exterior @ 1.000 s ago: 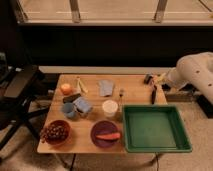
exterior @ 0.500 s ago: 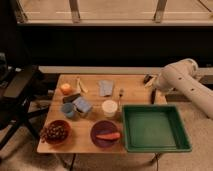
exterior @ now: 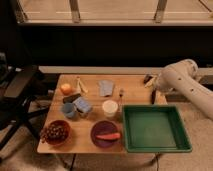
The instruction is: Place brush in tray
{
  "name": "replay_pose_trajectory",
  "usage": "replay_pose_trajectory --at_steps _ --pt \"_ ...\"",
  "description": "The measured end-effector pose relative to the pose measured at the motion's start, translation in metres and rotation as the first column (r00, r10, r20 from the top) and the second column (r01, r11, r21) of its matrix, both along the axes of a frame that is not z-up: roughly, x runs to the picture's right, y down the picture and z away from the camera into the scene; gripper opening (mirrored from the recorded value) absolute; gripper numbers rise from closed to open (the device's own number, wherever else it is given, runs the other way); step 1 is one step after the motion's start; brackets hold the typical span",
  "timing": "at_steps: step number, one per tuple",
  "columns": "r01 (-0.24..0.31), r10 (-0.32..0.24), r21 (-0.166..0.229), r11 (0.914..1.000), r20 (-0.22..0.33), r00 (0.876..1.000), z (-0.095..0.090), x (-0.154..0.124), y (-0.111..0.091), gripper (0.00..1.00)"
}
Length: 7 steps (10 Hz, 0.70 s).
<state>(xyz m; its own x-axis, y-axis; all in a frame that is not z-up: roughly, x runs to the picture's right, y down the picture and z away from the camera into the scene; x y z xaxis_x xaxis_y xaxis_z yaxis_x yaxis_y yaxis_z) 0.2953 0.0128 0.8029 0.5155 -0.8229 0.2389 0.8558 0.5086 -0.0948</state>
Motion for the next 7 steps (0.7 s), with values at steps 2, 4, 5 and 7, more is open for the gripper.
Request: replay_pose_trajectory --at_steps 2,4,5,7 --pt "-0.014 0.014 0.002 0.9999 -0.003 1.0 0.019 0.0 0.009 0.63" --pt "-0.009 0.008 -0.007 0.9999 -0.033 0.999 0.039 0.005 0.016 0.63" --pt "-0.005 0.004 -0.015 0.9999 -0.046 0.999 0.047 0.008 0.018 0.63" --pt "-0.006 0.003 -0.043 0.9991 -0.072 0.997 0.06 0.02 0.015 0.63"
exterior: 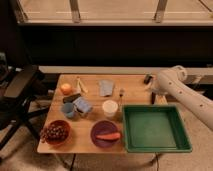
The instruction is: Place brush in tray
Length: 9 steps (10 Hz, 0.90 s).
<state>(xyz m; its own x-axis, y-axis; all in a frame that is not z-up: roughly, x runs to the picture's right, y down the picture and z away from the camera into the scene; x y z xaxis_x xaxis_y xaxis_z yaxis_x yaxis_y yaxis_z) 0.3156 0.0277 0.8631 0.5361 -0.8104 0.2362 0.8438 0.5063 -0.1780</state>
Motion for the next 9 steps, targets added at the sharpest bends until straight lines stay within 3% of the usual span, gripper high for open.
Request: replay_pose_trajectory --at_steps 7,9 --pt "0.0 0.0 -0.003 1.0 -0.002 1.0 0.001 0.002 -0.001 0.63" --pt "0.007 -0.007 0.007 0.9999 -0.047 0.999 0.005 0.013 -0.009 0.63"
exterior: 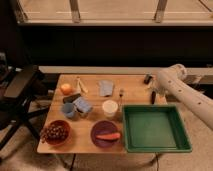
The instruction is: Place brush in tray
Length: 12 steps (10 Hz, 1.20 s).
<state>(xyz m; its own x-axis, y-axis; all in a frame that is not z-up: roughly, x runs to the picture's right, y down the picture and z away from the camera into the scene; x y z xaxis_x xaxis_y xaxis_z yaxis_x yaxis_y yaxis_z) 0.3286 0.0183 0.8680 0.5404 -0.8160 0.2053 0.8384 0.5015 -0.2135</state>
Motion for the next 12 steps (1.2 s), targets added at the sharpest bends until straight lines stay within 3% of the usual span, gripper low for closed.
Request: replay_pose_trajectory --at_steps 4,8,12 --pt "0.021 -0.021 -0.012 0.9997 -0.062 0.998 0.039 0.018 -0.03 0.63" --pt "-0.032 0.029 -0.04 0.9987 -0.062 0.998 0.066 0.036 -0.035 0.63" --pt "-0.086 0.083 -0.086 0.9925 -0.047 0.995 0.076 0.048 -0.021 0.63"
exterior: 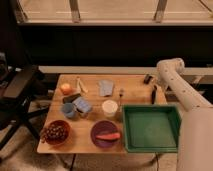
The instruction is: Place brush in tray
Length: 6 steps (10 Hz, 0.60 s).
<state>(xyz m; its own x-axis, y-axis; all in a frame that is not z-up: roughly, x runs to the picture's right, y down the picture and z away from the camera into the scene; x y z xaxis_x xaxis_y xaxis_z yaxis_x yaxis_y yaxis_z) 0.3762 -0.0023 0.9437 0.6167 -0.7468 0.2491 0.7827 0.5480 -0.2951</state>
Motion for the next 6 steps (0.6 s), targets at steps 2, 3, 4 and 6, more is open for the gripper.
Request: replay_pose_trajectory --at_steps 2,3,4,6 --pt "-0.017 0.018 -0.023 0.9996 0.029 0.999 0.001 -0.003 0.009 0.63" --pt "-0.022 0.023 -0.032 0.9993 0.034 0.999 0.001 -0.002 0.013 0.63" --pt "-0.029 0.031 -0.045 0.9986 0.041 0.999 0.003 -0.001 0.02 0.63" --pt "-0.024 0.026 -0.036 0.9991 0.039 0.999 0.008 -0.004 0.031 0.63"
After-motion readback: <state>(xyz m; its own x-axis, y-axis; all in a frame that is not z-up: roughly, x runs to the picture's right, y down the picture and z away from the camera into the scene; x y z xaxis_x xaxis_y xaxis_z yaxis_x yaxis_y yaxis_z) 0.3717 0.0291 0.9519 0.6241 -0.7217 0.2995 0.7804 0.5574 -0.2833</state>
